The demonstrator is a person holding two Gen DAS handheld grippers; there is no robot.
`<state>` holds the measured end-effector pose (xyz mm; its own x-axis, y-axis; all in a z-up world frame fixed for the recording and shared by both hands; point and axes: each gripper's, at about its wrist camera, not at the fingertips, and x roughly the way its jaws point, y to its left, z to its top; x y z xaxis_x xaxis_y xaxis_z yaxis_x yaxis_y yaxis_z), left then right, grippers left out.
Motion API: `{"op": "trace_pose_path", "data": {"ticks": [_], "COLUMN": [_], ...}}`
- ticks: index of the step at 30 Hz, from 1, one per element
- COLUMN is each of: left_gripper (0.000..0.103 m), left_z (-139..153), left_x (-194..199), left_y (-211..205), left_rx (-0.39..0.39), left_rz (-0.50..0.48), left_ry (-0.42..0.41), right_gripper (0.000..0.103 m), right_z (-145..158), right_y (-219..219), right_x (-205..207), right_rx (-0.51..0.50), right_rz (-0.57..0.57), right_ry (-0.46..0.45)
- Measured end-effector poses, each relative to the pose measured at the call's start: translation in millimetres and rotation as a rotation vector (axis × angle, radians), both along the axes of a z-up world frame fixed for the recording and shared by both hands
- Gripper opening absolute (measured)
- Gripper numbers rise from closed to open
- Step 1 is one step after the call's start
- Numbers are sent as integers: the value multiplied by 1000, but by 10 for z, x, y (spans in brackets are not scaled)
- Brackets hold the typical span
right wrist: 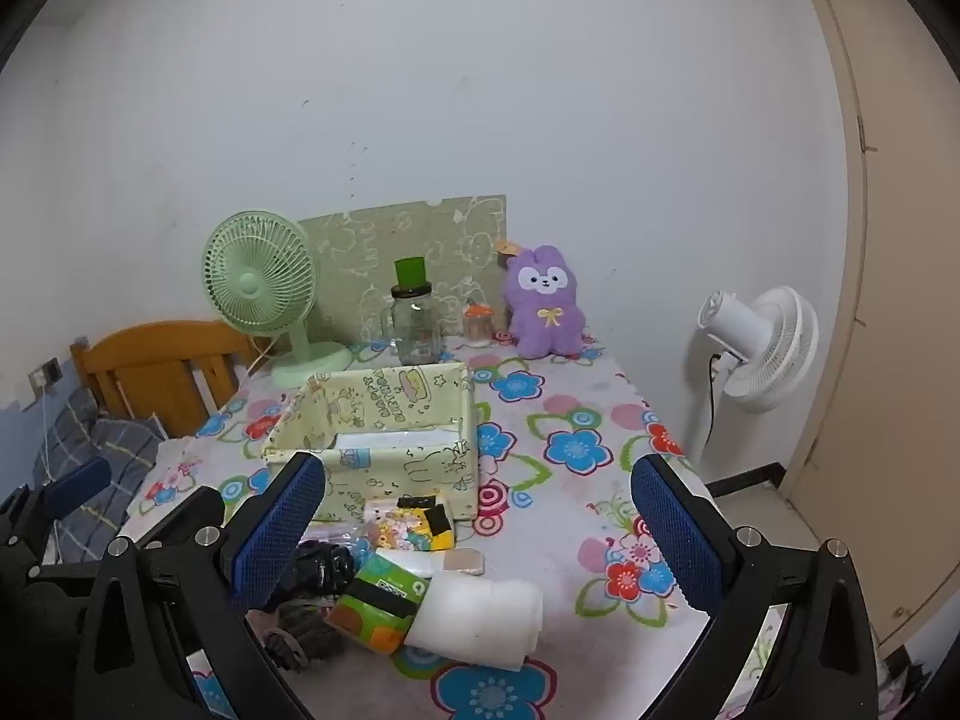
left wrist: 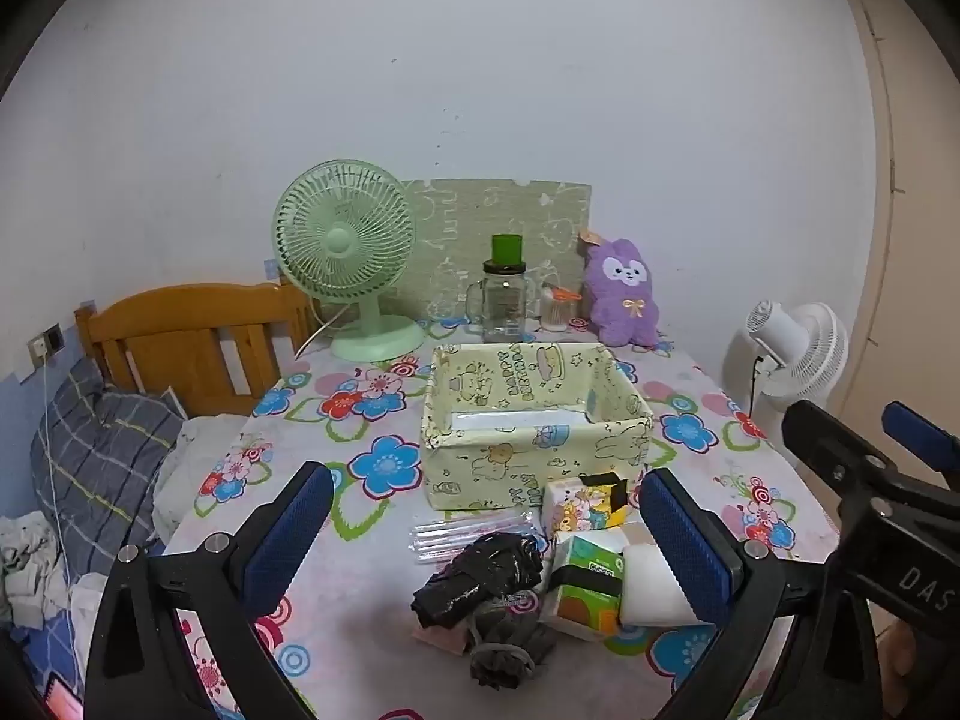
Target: Organize soft objects
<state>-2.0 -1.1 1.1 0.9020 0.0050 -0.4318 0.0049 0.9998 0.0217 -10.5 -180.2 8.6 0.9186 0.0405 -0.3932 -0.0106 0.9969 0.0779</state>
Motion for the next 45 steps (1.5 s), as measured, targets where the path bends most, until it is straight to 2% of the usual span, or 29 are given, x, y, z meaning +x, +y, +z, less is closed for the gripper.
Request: {"op": "trace_pose_path", "data": {"ticks": [4, 5, 13, 45], "left_gripper": [103, 103, 103, 103], "left_z": [5, -22, -67, -47], "left_x": [-59, 40, 115, 101], "left_y": [-39, -40, 4, 7], "left_rx": [-9, -2, -41, -21], "left_rz": [27, -13, -13, -4], "left_ry": [-5, 30, 39, 31], "right_gripper": [103, 103, 103, 102], "right_z": [-36, -29, -37, -40], "right_y": [24, 8, 82, 64], "right_x": [8, 47, 51, 85], "right_rx": [16, 25, 5, 27], "right_rz": [5, 5, 14, 23], "right_ry": [0, 17, 22, 32]}}
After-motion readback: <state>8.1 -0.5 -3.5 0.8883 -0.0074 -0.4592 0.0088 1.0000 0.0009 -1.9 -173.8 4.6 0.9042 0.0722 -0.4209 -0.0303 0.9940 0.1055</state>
